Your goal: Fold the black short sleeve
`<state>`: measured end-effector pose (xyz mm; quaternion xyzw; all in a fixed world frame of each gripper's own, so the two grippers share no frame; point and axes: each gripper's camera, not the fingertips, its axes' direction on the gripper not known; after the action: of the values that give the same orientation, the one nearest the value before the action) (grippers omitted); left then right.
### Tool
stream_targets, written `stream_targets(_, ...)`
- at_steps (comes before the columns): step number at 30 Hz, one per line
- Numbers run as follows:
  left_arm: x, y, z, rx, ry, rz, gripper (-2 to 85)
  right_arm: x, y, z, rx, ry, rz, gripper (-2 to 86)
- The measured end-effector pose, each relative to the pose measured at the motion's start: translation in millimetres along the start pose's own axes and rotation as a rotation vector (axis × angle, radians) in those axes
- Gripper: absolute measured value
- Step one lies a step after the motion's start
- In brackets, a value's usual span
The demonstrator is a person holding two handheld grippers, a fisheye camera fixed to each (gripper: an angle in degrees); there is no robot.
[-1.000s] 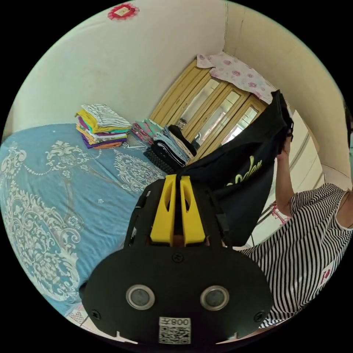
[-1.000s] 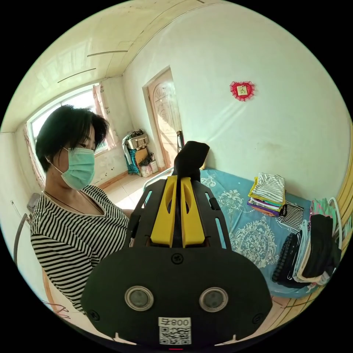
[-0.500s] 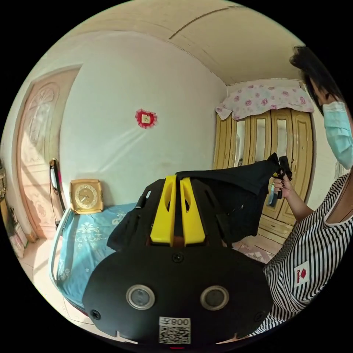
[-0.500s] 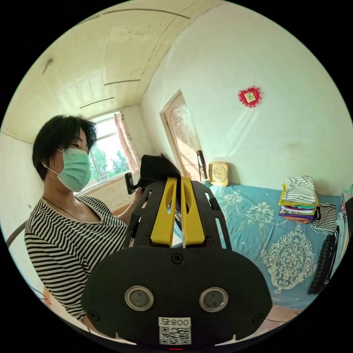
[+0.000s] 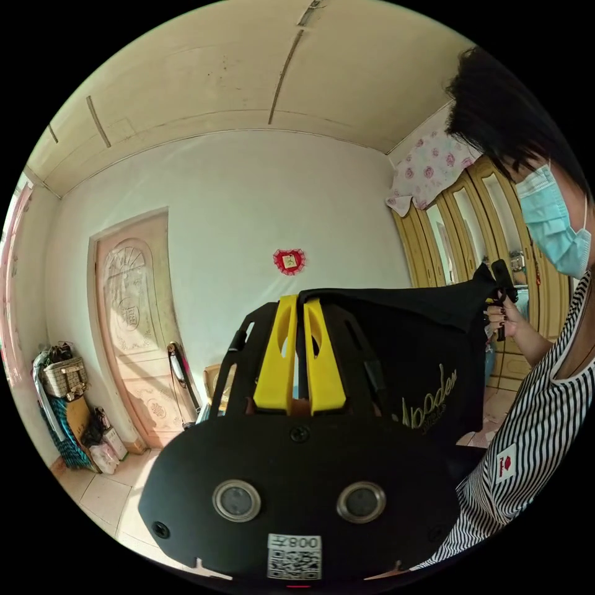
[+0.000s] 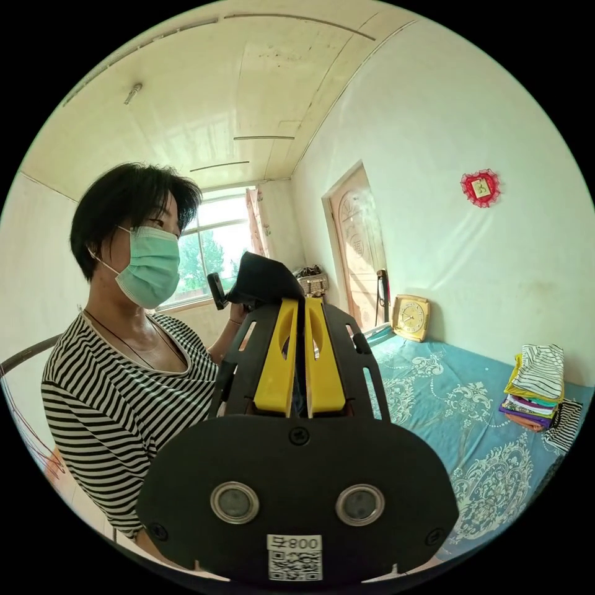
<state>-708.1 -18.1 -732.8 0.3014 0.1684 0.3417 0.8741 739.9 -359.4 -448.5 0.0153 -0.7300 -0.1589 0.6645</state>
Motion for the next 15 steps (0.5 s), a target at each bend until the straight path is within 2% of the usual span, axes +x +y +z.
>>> stream_targets(7, -50, 4, 51, -0.086, -0.025, 0.022, 1.6, 121, 3, 24, -0.011, -0.058, 0.090, 1.5)
stream_targets(13, -114, 23, 177, -0.209, 0.003, 0.043, 1.7, 263, -8, 61, -0.055, 0.022, 0.150, 1.7)
stream_targets(15, -141, 39, 255, -0.294, 0.015, 0.056, 1.8, 323, -12, 77, -0.092, 0.079, 0.188, 1.7)
